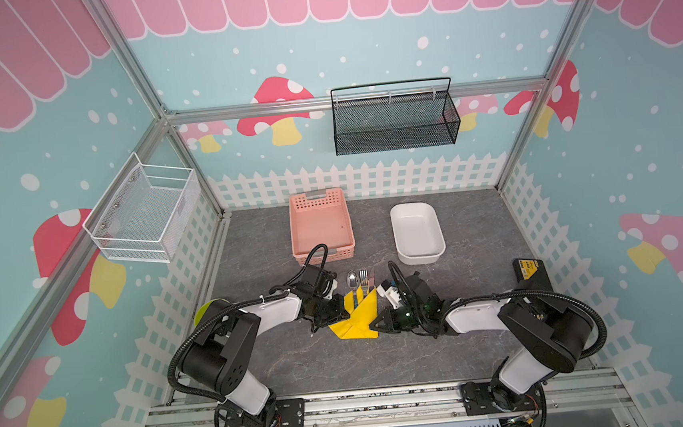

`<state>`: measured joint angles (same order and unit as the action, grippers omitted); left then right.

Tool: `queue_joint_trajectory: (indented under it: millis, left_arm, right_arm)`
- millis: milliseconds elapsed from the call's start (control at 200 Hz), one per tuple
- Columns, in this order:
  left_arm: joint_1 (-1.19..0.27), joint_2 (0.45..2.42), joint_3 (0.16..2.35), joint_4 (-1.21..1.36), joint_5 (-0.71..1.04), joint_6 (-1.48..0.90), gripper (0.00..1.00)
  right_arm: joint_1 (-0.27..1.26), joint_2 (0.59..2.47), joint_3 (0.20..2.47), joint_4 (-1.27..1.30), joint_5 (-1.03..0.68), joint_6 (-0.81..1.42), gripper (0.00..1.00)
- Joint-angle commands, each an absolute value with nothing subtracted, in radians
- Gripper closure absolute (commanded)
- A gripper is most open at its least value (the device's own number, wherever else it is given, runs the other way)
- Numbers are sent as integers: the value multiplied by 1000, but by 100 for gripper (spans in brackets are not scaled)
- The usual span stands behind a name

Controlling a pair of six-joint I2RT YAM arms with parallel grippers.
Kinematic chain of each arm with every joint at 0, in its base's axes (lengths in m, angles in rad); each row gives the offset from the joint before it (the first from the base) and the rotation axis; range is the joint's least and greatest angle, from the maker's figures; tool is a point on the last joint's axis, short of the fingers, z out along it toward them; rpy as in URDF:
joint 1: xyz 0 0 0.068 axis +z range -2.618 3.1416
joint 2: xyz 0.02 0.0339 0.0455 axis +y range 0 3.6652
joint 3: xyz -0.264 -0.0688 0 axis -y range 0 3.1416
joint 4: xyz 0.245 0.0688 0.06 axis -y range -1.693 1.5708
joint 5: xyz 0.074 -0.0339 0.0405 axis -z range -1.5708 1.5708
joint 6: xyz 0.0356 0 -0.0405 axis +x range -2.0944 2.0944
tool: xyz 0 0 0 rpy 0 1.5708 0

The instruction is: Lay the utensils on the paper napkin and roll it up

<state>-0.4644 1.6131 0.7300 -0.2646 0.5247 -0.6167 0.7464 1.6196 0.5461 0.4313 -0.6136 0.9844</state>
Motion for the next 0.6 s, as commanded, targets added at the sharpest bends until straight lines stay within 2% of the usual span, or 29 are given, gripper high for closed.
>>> queue_joint_trajectory:
  millis: [0,155,385,595]
  left_arm:
    - [-461,1626,745,-263,530,-603,100]
    - [-462,1615,748,-270,524,-603,100]
    - [-462,1549,794,-364,475,-573,87]
    - [-491,1490,856,-449,439,-545,83]
  right_arm:
    - [749,1677,539,528,-652,1023,100]
    - [749,1706,514,522,-632,1043,100]
    - [749,1705,517,508,-628,1042,100]
    - [749,1701,520,499,-631,1037,100]
